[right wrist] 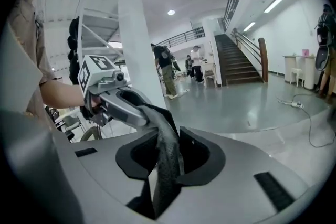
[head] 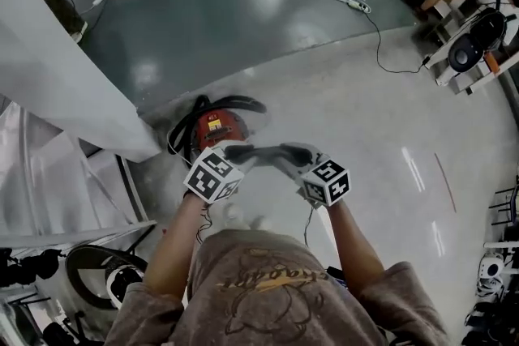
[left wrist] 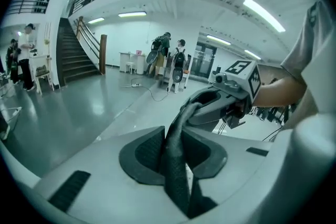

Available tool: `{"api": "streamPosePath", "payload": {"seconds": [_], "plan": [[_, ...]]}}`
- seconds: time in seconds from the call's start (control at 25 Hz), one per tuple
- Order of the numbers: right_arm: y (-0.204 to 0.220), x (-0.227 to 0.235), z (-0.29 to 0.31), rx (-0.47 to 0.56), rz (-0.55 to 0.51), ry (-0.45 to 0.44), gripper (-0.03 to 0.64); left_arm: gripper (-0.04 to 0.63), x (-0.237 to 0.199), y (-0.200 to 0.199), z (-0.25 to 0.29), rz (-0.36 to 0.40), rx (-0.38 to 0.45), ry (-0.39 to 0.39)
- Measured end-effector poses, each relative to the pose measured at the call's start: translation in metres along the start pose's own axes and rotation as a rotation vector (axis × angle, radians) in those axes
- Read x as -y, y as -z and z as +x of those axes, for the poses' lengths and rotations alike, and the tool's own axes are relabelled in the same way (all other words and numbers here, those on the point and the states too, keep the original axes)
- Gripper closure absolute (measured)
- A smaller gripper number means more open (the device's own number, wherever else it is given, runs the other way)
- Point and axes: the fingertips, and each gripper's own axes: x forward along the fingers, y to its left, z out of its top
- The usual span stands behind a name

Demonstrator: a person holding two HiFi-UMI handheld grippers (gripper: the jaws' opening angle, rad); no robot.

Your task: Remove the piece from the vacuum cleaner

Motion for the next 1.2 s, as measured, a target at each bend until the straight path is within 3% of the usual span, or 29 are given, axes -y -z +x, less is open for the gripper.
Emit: {"api": "streamPosePath", "payload": {"seconds": [0.24, 0.52, 0.88, 1.2], "plan": [[-0.062, -0.004, -0.018, 0.097, -0.077, 0.032, 0.534, 0.522, -0.004, -0.052, -0.031, 0.061, 0.096, 0.003], [-0.109, -0.017, -0.036, 0.251, -0.066, 0.128, 0.531, 0.517, -0.002, -0.092, -0.066, 0.008, 0.287, -0.073], [-0.112, -0.024, -0.055, 0.345, -0.081, 0.175, 0.529, 0.515, 0.011, -0.096, -0.07, 0.018, 0.401, -0.074], [-0.076, -0.015, -0.036, 0.304, -0.033, 0.149, 0.529, 0.514, 0.003, -0.065, -0.048, -0.021, 0.372, -0.069]]}}
